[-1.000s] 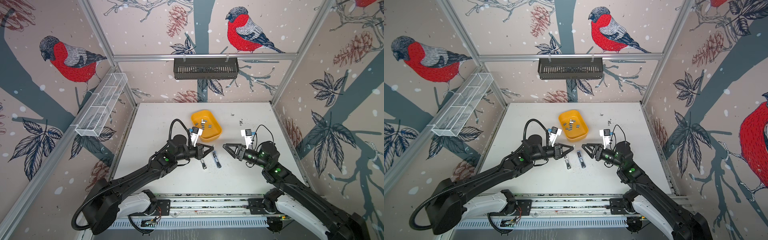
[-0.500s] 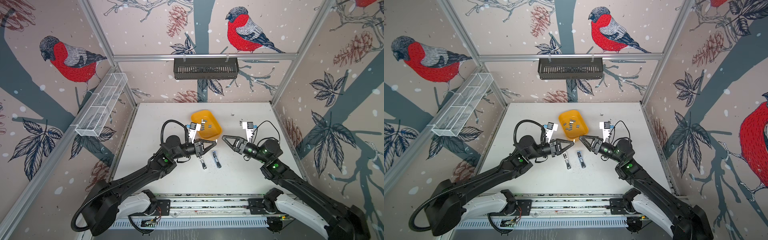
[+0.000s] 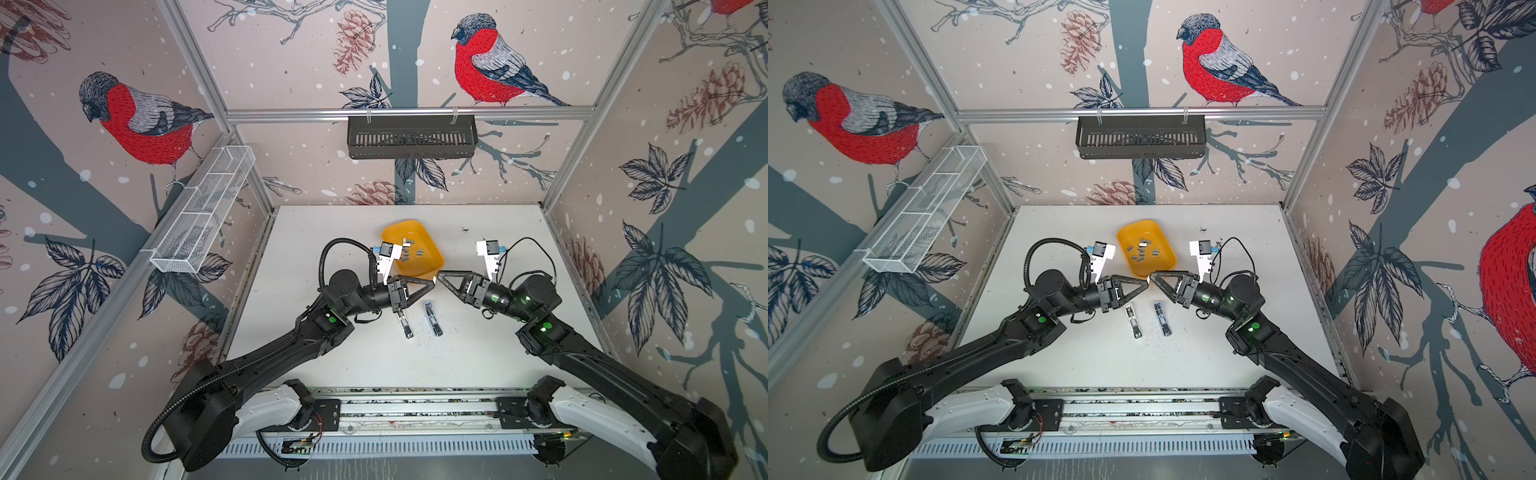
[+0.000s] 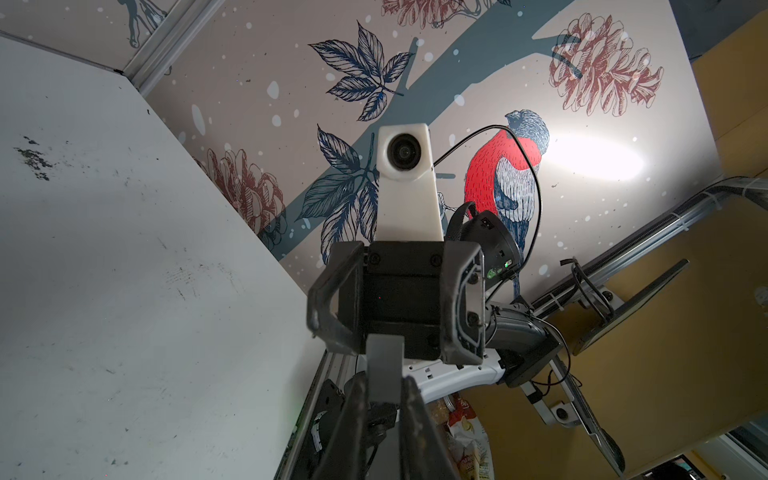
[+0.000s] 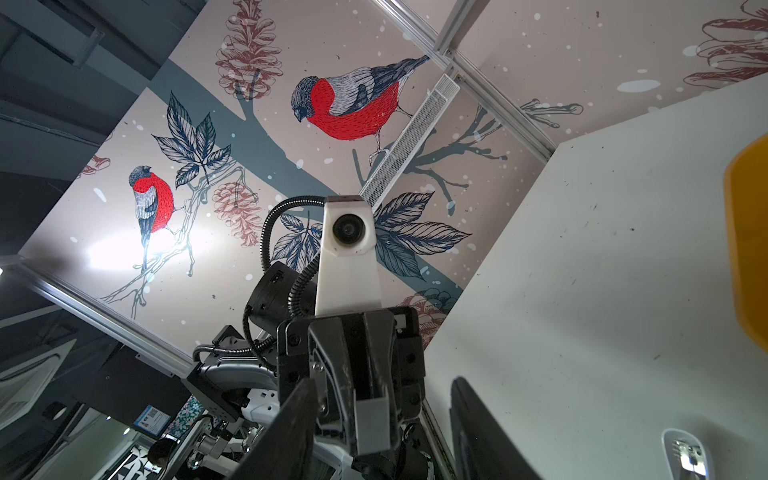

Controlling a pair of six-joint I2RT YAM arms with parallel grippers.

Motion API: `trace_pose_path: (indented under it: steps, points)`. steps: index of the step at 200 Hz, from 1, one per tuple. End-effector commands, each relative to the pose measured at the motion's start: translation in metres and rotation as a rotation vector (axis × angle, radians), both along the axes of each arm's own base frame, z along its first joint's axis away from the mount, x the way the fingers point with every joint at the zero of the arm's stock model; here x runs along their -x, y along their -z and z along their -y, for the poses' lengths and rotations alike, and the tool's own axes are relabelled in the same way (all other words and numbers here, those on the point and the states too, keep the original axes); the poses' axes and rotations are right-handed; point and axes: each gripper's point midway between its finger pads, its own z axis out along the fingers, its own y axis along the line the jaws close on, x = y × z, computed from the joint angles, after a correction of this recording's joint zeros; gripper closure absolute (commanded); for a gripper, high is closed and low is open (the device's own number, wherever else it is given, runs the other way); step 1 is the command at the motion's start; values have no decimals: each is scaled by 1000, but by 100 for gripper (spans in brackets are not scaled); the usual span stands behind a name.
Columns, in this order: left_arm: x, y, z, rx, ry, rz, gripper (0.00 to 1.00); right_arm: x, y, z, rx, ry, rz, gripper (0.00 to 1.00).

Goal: Load the staples into the stapler

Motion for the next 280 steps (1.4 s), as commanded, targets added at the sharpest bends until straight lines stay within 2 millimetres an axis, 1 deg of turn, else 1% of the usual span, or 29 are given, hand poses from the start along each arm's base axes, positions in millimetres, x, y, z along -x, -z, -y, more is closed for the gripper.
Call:
trace_pose_path:
  steps: [1, 101, 162, 192, 229, 255, 280]
  points:
    - [4, -13, -1, 32, 14, 46, 85, 4, -15, -1, -37, -16, 44, 50]
    - [3, -10, 2, 20, 20, 33, 84, 4, -16, -6, -40, -26, 52, 68]
    - [3, -9, 2, 17, 17, 33, 84, 6, -15, -7, -39, -32, 51, 76]
    - [3, -9, 2, 16, 16, 35, 84, 6, -14, -7, -38, -34, 49, 78]
    - [4, -9, 2, 15, 17, 36, 84, 6, -11, -9, -32, -41, 43, 78]
    - [4, -9, 1, 16, 16, 36, 84, 7, -11, -10, -32, -44, 43, 82]
    - [4, -8, 1, 15, 14, 36, 84, 8, -11, -11, -32, -46, 44, 84]
